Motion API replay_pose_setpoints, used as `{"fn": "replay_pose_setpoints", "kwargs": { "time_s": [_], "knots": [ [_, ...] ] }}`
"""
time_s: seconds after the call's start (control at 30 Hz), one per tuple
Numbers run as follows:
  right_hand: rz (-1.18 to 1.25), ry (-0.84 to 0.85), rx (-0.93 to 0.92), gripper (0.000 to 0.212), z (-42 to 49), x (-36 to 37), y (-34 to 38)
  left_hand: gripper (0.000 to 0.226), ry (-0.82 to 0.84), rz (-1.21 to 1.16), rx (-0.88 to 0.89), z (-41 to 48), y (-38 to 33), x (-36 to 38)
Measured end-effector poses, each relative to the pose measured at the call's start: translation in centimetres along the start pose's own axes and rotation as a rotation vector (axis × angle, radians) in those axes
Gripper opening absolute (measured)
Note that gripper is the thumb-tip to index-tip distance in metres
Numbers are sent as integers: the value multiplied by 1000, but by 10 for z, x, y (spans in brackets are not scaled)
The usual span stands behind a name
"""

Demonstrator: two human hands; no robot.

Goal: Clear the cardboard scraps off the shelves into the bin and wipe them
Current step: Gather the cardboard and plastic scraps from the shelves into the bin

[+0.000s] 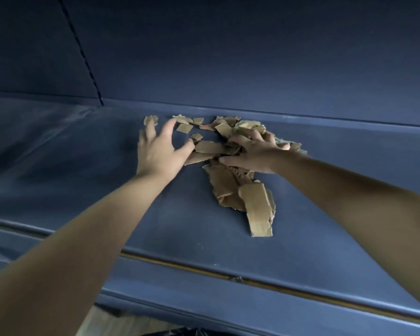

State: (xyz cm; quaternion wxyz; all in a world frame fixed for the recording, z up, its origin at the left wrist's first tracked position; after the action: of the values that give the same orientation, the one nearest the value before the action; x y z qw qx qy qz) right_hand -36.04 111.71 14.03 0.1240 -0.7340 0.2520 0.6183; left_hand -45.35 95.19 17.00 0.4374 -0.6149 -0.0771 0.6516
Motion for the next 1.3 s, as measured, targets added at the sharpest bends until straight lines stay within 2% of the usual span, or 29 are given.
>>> {"fn": "replay_pose_setpoints", "kwargs": {
  "time_s": [0.13, 0.4, 0.5, 0.6, 0.67, 0.87, 0.97, 1.1, 1.2, 1.3],
  "knots": [
    [-69, -28, -4, 65, 4, 4, -2, 65, 74, 116, -144, 41, 12, 14],
    [-62, -73, -22, 60, 1, 4, -2, 76, 157, 246, -215, 88, 12, 28],
    [-60, -95, -27, 61, 0, 5, -2, 82, 211, 237, -273, 92, 17, 39],
    [-33, -111, -52, 60, -2, 6, 0, 87, 285, 324, -258, 88, 14, 55],
    [-11, -123, -73, 57, -3, 5, 1, 79, 297, 290, -202, 88, 1, 64],
    [43, -266, -107, 45, -11, -7, 3, 15, 233, 35, 24, 71, -45, 79],
    [59, -314, -106, 38, -13, -10, 4, 21, 285, -87, 66, 59, -58, 77],
    [150, -369, -130, 36, -18, -17, 3, 12, 307, 6, 95, 32, -70, 65],
    [275, -392, -137, 54, -21, -17, 0, 39, 352, 89, 63, 4, -67, 59],
    [382, -419, -171, 52, -19, -18, -5, 63, 457, 27, 47, -33, -68, 60]
  ]
}}
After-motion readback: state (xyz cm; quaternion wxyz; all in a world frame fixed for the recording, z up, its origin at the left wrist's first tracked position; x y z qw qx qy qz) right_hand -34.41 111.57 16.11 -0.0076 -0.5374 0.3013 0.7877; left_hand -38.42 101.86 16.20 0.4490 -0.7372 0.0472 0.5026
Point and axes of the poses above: each hand's wrist, its own z-axis towards the middle knuckle, its own x-axis out of the palm, y = z × x, the point moved 8 cm from there along z, towards the middle knuckle, and after that the axes turned 4 degrees about -z, right-handed, at the moved point
